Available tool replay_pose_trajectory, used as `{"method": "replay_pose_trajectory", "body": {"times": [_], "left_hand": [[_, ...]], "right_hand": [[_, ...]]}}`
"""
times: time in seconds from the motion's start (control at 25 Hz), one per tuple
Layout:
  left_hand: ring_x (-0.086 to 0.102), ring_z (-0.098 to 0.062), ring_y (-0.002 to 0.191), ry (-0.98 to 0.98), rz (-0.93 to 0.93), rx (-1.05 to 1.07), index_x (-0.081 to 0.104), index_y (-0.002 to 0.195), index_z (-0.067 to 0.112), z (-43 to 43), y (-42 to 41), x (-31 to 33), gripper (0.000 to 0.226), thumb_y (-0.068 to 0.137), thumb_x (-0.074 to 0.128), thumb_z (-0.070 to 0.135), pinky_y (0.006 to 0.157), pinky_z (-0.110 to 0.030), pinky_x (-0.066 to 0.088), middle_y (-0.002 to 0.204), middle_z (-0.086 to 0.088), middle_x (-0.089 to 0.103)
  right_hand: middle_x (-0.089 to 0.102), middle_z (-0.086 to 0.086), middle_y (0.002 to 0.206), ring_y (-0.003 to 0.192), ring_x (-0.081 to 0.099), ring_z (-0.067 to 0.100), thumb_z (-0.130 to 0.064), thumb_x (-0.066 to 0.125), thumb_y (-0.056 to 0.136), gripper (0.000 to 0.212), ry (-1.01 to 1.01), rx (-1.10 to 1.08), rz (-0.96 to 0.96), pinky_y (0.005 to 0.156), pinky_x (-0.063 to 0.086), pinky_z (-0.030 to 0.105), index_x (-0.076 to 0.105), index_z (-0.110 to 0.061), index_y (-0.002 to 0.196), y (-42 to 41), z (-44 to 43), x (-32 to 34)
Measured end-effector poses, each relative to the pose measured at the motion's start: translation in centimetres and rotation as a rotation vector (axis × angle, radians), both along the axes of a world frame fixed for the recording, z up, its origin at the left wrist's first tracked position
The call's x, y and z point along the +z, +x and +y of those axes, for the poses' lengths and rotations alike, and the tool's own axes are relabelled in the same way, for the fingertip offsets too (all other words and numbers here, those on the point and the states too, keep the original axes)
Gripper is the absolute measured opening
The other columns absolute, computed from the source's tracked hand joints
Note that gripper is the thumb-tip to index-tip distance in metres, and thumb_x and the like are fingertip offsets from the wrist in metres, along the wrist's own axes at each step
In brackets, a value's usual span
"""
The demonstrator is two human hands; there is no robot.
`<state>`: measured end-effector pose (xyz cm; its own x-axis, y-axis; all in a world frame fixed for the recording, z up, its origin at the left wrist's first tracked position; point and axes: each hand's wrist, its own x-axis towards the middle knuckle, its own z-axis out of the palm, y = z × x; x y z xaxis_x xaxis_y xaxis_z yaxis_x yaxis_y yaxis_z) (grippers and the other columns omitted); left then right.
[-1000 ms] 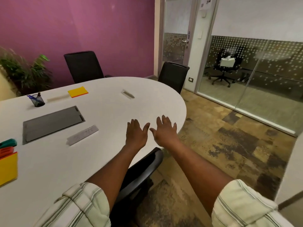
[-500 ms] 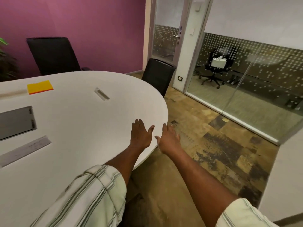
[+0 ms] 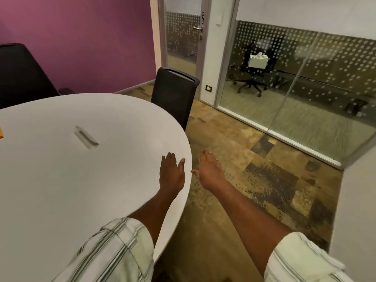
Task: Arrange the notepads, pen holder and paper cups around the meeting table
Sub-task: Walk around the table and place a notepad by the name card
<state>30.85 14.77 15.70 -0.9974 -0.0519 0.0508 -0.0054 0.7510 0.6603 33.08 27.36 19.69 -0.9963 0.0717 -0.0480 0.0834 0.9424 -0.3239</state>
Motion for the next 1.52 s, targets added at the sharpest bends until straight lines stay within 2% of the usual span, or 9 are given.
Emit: {"method": "replay_pose_trajectory", "body": {"times": [0.08,0.2,0.48,0.72,0.88,1.04,1.16,1.32,1.52], "left_hand": [[0.02,-0.027,0.145,-0.007,0.041,0.001,0.037,0.141,0.005,2.4,-3.8,-0.4,0.057,0.099,0.033,0.042,0.12,-0.037,0.019,0.15,-0.011,0.036],[0.021,-0.027,0.145,-0.045,0.046,0.003,0.038,0.141,0.004,6.4,-8.7,-1.9,0.057,0.099,0.034,0.043,0.119,-0.037,0.019,0.15,-0.011,0.038],[0.034,-0.03,0.137,-0.065,-0.081,0.004,0.044,0.134,0.008,19.2,-21.6,-4.0,0.059,0.097,0.027,0.051,0.117,-0.04,0.024,0.14,-0.011,0.047],[0.035,-0.031,0.133,-0.184,-0.127,0.008,0.045,0.13,0.001,27.3,-34.0,-4.4,0.055,0.099,0.03,0.043,0.117,-0.037,0.021,0.136,-0.017,0.048],[0.041,-0.033,0.126,-0.229,-0.122,-0.007,0.047,0.126,0.0,29.5,-43.0,-5.8,0.053,0.099,0.028,0.042,0.11,-0.039,0.03,0.129,-0.019,0.052],[0.034,-0.032,0.135,-0.086,-0.287,-0.015,0.039,0.137,0.001,33.2,-55.4,-6.9,0.062,0.099,0.027,0.048,0.113,-0.039,0.027,0.142,-0.018,0.043],[0.038,-0.031,0.131,-0.084,-0.25,-0.025,0.041,0.134,0.001,35.8,-62.8,-5.8,0.058,0.099,0.029,0.046,0.108,-0.037,0.03,0.139,-0.018,0.046],[0.035,-0.028,0.131,-0.133,-0.221,0.045,0.037,0.136,0.002,36.9,-71.5,-5.4,0.054,0.099,0.036,0.041,0.108,-0.034,0.029,0.139,-0.015,0.043],[0.04,-0.028,0.129,-0.059,-0.332,0.13,0.043,0.132,0.004,37.9,-81.8,-7.2,0.051,0.099,0.031,0.042,0.108,-0.036,0.033,0.136,-0.015,0.047]], "right_hand": [[0.008,0.013,0.16,0.148,0.006,0.027,-0.042,0.05,0.095,0.076,0.031,0.02,0.01,0.121,0.01,0.043,0.01,-0.01,0.152,-3.8,1.7,-1.6],[0.009,0.013,0.16,0.148,0.007,0.027,-0.04,0.049,0.096,0.073,-0.001,0.055,0.023,0.121,0.011,0.044,0.011,-0.011,0.151,-9.5,4.9,-3.5],[0.004,0.011,0.16,0.148,0.004,0.026,-0.027,0.045,0.096,0.068,0.028,0.109,-0.075,0.118,0.01,0.044,0.008,-0.013,0.152,-24.0,17.7,-4.5],[0.001,0.012,0.16,0.149,0.0,0.027,-0.033,0.049,0.096,0.074,0.037,0.126,-0.123,0.119,0.01,0.047,0.006,-0.01,0.152,-36.8,27.0,-4.8],[0.002,0.012,0.16,0.149,0.0,0.027,-0.035,0.05,0.096,0.075,0.044,0.148,-0.112,0.12,0.009,0.048,0.006,-0.01,0.152,-45.2,29.7,-5.2],[0.003,0.012,0.16,0.148,0.002,0.028,-0.036,0.05,0.096,0.074,0.069,0.182,-0.16,0.119,0.011,0.048,0.008,-0.012,0.152,-56.7,33.1,-5.3],[0.003,0.011,0.16,0.148,0.003,0.028,-0.036,0.049,0.097,0.072,0.089,0.172,-0.166,0.119,0.013,0.047,0.009,-0.012,0.152,-64.8,35.6,-5.0],[0.007,0.012,0.16,0.148,0.007,0.027,-0.038,0.046,0.097,0.07,0.035,0.159,-0.187,0.118,0.016,0.047,0.011,-0.01,0.151,-74.7,36.4,-6.0],[0.014,0.011,0.158,0.146,0.015,0.027,-0.033,0.047,0.096,0.064,0.053,0.206,-0.232,0.115,0.023,0.046,0.018,-0.012,0.148,-86.1,35.3,-9.6]]}}
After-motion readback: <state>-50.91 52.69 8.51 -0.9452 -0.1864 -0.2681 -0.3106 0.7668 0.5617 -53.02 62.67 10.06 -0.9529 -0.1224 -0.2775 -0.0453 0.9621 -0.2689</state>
